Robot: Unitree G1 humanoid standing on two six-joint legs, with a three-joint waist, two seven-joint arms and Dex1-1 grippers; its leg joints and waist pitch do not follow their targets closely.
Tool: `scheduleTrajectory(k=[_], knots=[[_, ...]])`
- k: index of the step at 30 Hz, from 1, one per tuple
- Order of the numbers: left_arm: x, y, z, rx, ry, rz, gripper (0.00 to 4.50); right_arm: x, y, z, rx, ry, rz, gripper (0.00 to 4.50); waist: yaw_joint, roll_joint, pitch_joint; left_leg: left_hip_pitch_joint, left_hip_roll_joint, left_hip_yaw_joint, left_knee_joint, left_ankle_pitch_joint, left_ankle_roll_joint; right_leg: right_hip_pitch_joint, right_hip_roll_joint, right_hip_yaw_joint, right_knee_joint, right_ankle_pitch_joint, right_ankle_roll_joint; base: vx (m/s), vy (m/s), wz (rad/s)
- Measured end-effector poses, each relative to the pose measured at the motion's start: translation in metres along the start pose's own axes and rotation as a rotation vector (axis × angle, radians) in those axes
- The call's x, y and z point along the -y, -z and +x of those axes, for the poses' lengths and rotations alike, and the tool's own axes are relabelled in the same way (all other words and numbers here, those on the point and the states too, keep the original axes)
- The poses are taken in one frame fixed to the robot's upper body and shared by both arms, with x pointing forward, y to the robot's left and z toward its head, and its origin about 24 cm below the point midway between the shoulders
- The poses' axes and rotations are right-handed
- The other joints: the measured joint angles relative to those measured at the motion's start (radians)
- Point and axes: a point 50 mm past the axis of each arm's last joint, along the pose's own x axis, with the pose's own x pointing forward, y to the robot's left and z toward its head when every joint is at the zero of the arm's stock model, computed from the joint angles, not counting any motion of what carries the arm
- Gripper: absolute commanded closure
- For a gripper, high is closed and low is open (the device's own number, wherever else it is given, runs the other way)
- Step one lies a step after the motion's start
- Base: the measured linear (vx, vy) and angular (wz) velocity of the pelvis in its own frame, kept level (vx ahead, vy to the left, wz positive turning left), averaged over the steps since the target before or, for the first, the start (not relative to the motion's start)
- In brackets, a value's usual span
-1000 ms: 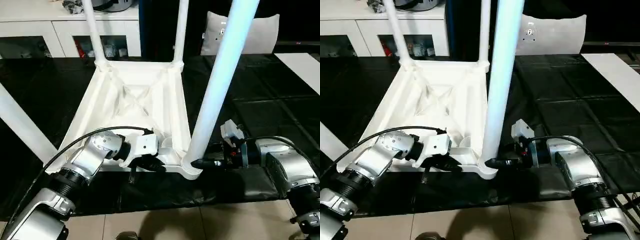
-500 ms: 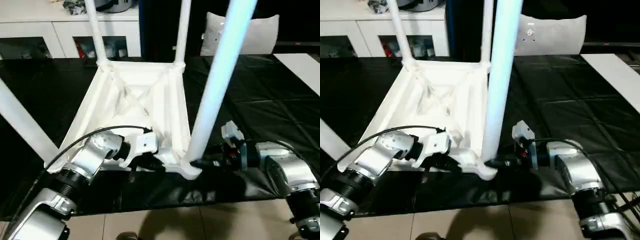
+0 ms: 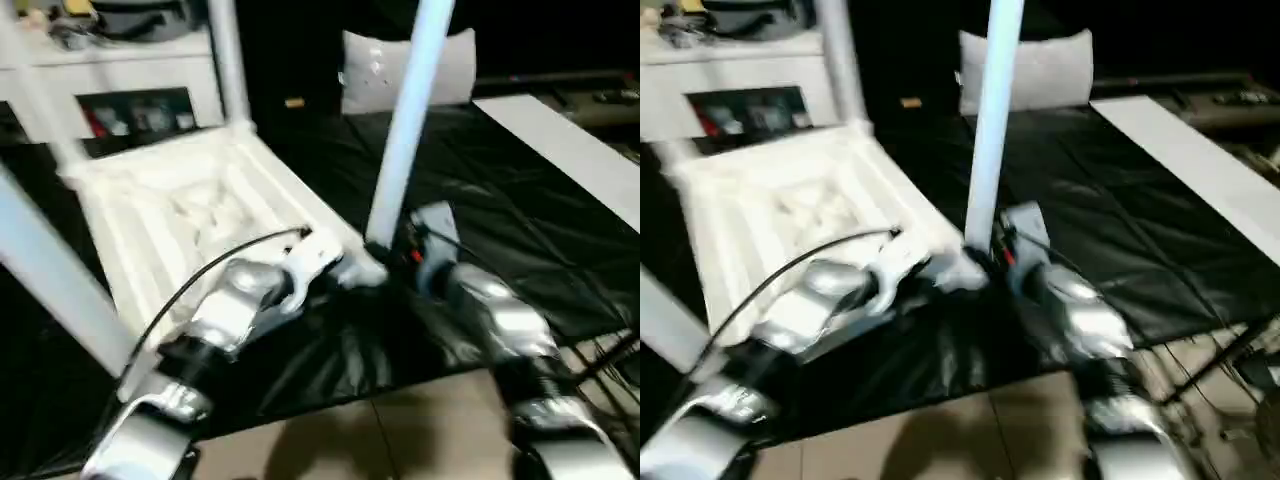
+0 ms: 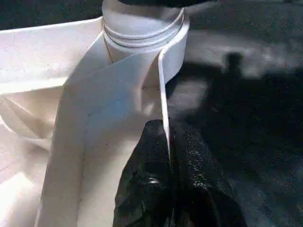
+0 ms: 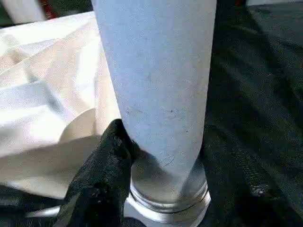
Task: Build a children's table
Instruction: Rotate leg to tighten
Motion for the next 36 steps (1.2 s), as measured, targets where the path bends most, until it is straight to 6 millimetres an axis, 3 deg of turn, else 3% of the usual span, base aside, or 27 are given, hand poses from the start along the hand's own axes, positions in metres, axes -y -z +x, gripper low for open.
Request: scheduleTrajectory(k=[1, 4, 8, 13, 19, 22, 26, 27, 30, 36], knots=[[0.0, -0.001, 0.0, 0.001, -0.002, 0.001, 4.5, 0.0, 0.0, 0.0, 0.006, 0.004, 0.001, 2.61, 0.001, 0.0, 0.0, -0.001, 0.0, 0.0, 0.0, 0.0, 0.0, -0.001, 0.0, 0.0, 0.0, 0.0, -0.001, 0.0, 0.0, 0.0], [0.0, -0.001, 0.0, 0.003, 0.0, 0.005, 4.5, 0.003, 0.0, -0.002, 0.011, -0.005, -0.001, 1.91, 0.005, 0.0, 0.0, -0.003, 0.001, 0.001, 0.0, -0.002, 0.002, -0.001, 0.0, -0.001, -0.002, -0.001, -0.001, 0.0, 0.0, 0.0], [0.004, -0.003, 0.001, 0.017, 0.055, 0.04, 4.5, 0.012, 0.005, -0.012, 0.017, -0.032, -0.017, 1.56, 0.027, 0.002, 0.001, -0.004, 0.002, 0.002, 0.0, -0.002, 0.003, -0.001, 0.001, -0.001, -0.006, 0.001, -0.002, 0.0, 0.0, 0.0], [0.002, 0.002, -0.006, 0.032, 0.133, 0.088, 4.5, 0.027, 0.003, -0.033, 0.031, -0.16, -0.086, 1.16, 0.059, 0.003, 0.001, -0.005, 0.002, 0.003, 0.0, -0.002, 0.004, -0.001, 0.001, -0.001, -0.007, 0.001, -0.002, 0.0, 0.0, 0.0], [-0.006, 0.016, -0.024, 0.031, 0.261, 0.163, 4.5, 0.05, -0.001, -0.069, -0.062, -0.368, -0.205, 0.58, 0.066, 0.003, 0.001, -0.004, 0.003, 0.003, 0.0, -0.002, 0.004, -0.001, 0.002, -0.001, -0.009, 0.002, -0.001, 0.0, 0.0, 0.0], [-0.007, 0.022, -0.033, 0.038, 0.336, 0.202, 4.5, 0.054, -0.004, -0.076, -0.092, -0.434, -0.242, 0.58, 0.071, 0.003, 0.001, -0.004, 0.004, 0.004, 0.0, -0.002, 0.004, 0.0, 0.003, -0.001, -0.01, 0.002, -0.001, 0.0, 0.0, 0.0], [-0.007, 0.026, -0.041, 0.031, 0.431, 0.268, 4.5, 0.045, -0.003, -0.08, -0.136, -0.605, -0.263, 0.58, 0.092, 0.004, 0.001, -0.005, 0.004, 0.004, 0.0, -0.003, 0.005, 0.0, 0.003, -0.001, -0.012, 0.002, 0.0, 0.0, 0.0, 0.0], [-0.006, 0.027, -0.043, 0.026, 0.462, 0.286, 4.5, 0.041, -0.005, -0.082, -0.146, -0.667, -0.279, 0.84, 0.097, 0.004, 0.001, -0.006, 0.004, 0.004, 0.0, -0.003, 0.006, 0.0, 0.003, -0.001, -0.013, 0.003, 0.0, 0.0, 0.0, 0.0], [-0.003, 0.028, -0.047, 0.018, 0.537, 0.328, 4.5, 0.034, -0.005, -0.085, -0.178, -0.783, -0.283, 0.95, 0.112, 0.004, 0.001, -0.008, 0.004, 0.004, 0.001, -0.005, 0.008, -0.001, 0.003, -0.001, -0.013, 0.002, 0.001, 0.0, 0.0, 0.0], [0.001, 0.029, -0.051, 0.005, 0.626, 0.379, 4.5, 0.024, 0.0, -0.086, -0.22, -0.907, -0.279, 1.41, 0.114, 0.004, 0.001, -0.009, 0.004, 0.004, 0.002, -0.005, 0.008, -0.001, 0.002, -0.001, -0.013, 0.003, 0.001, 0.0, 0.0, 0.0]])
